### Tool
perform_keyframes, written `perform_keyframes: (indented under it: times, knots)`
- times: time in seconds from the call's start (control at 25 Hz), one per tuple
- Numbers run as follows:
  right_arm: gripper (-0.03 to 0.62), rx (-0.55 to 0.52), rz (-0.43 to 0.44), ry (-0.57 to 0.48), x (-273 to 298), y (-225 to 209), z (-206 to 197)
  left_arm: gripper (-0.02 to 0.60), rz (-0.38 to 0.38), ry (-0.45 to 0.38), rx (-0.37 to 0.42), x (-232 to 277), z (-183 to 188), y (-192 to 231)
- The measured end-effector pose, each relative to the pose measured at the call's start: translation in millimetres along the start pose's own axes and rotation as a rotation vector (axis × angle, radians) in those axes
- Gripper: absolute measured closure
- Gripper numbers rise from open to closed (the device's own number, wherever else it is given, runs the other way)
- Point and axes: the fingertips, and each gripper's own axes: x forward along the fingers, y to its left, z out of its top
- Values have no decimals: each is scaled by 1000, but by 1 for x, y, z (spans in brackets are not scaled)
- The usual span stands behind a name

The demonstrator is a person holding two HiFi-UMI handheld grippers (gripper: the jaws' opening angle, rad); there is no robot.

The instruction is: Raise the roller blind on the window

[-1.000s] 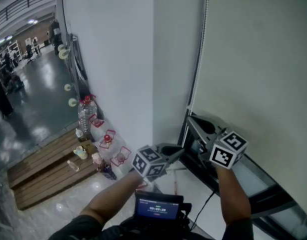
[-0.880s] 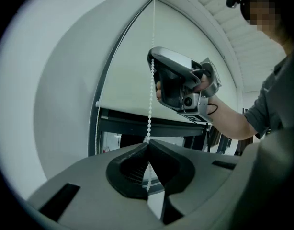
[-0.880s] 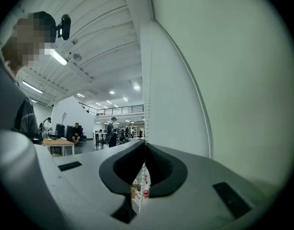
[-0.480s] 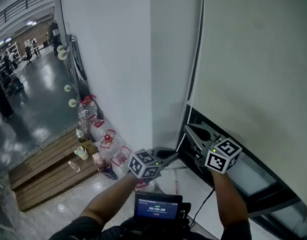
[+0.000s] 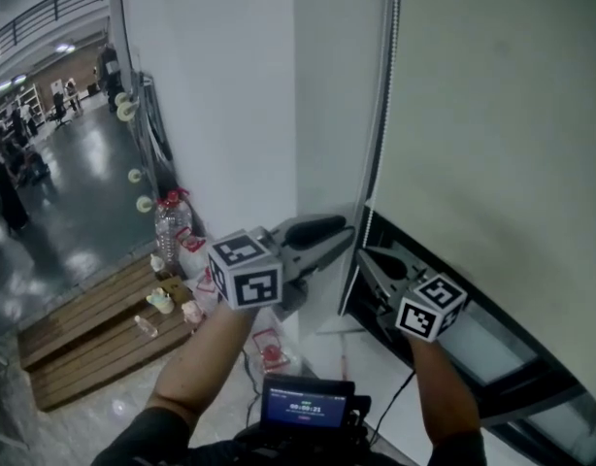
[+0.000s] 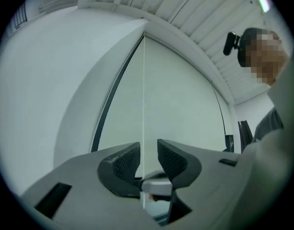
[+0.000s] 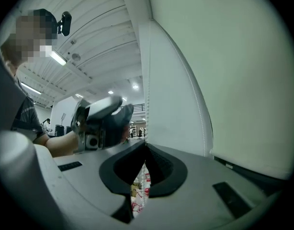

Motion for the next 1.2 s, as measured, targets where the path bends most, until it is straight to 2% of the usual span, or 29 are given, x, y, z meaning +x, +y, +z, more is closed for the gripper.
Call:
perform_keyframes:
  times: [0.12, 0.28, 0.36, 0.44, 0.48, 0.6, 0.72, 0.8, 1.04, 1.2]
  knots:
    - [594, -7, 13, 3, 3, 4, -2, 463, -14, -5, 46, 22, 31, -3]
    - [594, -7, 10, 2, 3, 7, -3, 463, -18, 10, 62, 43, 46, -2]
    - [594, -8, 4, 4, 2, 9, -3, 481, 3, 26, 79, 48, 44, 1]
    - [592, -10, -5, 9, 2, 9, -1, 563, 27, 36, 86, 52, 39, 6]
    - [594, -13, -4, 10, 2, 9, -1, 579, 29, 31, 77, 53, 37, 7]
    - [594, -18, 10, 7, 2, 10, -3, 583, -2, 21, 61, 52, 35, 3]
    - [592, -11, 9, 7, 2, 12, -2, 584, 2, 32, 119, 52, 36, -2]
    - [592, -9, 17, 3, 4, 13, -3, 584, 11, 24, 126, 50, 35, -1]
    - [592, 2, 21, 40, 11, 16, -21, 584, 31, 28, 121, 41, 20, 5]
    - [592, 40, 11, 61, 10, 15, -35, 584, 31, 35, 80, 36, 1, 9]
